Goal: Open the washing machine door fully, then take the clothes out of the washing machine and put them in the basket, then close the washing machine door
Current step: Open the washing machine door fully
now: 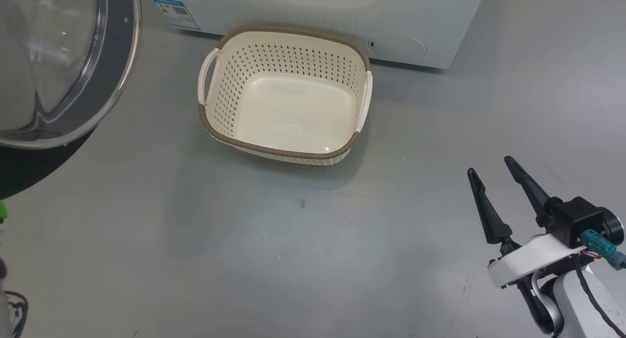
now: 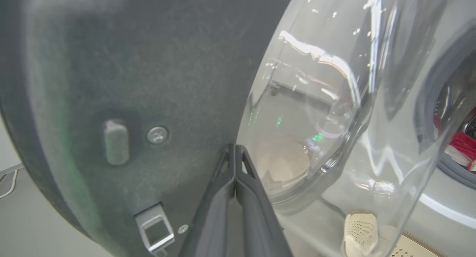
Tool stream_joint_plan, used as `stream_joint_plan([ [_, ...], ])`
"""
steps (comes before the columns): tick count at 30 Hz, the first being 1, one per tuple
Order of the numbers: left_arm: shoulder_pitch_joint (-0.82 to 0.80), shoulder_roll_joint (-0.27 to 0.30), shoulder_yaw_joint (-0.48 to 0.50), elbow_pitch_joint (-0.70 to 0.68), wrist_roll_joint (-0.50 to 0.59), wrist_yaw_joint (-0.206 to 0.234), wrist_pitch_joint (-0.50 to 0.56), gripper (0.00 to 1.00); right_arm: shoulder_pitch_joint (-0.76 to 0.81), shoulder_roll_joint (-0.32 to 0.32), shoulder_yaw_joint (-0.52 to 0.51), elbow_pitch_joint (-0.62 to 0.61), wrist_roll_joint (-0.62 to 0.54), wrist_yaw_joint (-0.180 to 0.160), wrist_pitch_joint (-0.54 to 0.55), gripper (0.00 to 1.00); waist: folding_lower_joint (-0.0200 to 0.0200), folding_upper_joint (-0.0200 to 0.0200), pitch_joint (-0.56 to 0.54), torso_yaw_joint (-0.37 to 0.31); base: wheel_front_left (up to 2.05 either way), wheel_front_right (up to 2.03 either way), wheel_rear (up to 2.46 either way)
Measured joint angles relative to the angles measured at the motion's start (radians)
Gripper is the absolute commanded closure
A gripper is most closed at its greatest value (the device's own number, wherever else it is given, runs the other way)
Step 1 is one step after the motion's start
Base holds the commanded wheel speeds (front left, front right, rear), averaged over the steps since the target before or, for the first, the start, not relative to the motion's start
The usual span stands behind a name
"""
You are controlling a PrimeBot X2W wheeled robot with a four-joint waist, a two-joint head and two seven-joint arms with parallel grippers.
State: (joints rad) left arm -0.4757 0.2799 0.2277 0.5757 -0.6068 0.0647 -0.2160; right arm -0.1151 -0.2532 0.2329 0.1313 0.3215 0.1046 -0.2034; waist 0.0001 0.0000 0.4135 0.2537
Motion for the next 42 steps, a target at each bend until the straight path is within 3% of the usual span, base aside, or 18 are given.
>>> stream_joint_plan([
  [24, 0.017, -0.046, -0.17, -0.013, 0.111, -0.063, -0.024, 1.0, 0.0, 0.061, 0.01, 0.07, 0.014, 0.001, -0.03, 0.0, 0.0, 0.0, -0.165, -0.013, 0.0, 0.0, 0.0],
  [42, 0.162, -0.126, -0.272, -0.076, 0.16, -0.111, -0.025, 1.0, 0.008, 0.089, -0.008, 0.095, 0.025, -0.001, -0.04, 0.0, 0.0, 0.0, -0.289, -0.107, 0.0, 0.0, 0.0],
])
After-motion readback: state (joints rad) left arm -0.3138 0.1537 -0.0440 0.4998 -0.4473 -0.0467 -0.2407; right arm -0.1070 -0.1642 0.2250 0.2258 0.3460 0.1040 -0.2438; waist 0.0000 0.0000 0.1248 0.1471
